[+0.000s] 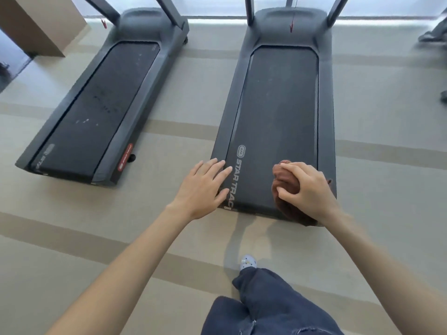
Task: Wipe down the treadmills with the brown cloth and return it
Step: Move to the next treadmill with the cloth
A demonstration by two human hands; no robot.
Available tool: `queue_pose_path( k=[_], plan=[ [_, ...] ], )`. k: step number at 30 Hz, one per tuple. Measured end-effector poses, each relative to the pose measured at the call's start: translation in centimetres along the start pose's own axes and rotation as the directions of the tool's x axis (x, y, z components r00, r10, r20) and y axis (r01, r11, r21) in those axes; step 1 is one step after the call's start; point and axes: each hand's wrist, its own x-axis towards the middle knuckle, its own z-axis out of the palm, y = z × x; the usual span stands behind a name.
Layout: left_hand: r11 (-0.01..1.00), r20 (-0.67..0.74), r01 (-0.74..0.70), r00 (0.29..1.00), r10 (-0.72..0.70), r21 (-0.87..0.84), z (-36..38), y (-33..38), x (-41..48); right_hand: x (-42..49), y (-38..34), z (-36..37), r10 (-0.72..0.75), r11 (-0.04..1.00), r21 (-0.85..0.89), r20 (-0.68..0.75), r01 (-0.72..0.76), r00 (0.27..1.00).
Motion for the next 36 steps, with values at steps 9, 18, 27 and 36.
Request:
queue_pose_path(
  k=[9, 18, 27, 36],
  plan=[
    [0.980, 0.044, -0.195, 0.980, 0.196, -0.033, 1.6, -5.0, 5.8, 3.0, -1.2, 2.2, 0.172, 0.984, -0.027, -0.106, -0.176, 0.979],
    [0.876, 0.119, -0.483, 0.870, 0.479, 0.008, 3.3, -16.1, 13.2, 8.7, -3.6, 9.9, 0.398, 0.909, -0.001, -0.298, -0.417, 0.868],
    [0.741, 0.175, -0.671, 0.729, 0.662, -0.005, 10.6, -23.1, 21.5, 13.7, -1.5, 19.1, 0.549, 0.805, 0.010, -0.388, -0.593, 0.740],
    [0.715, 0.189, -0.698, 0.699, 0.690, -0.032, 34.5, -21.2, 29.8, 14.4, 14.0, 35.7, 0.647, 0.741, 0.053, -0.324, -0.669, 0.691]
  ],
)
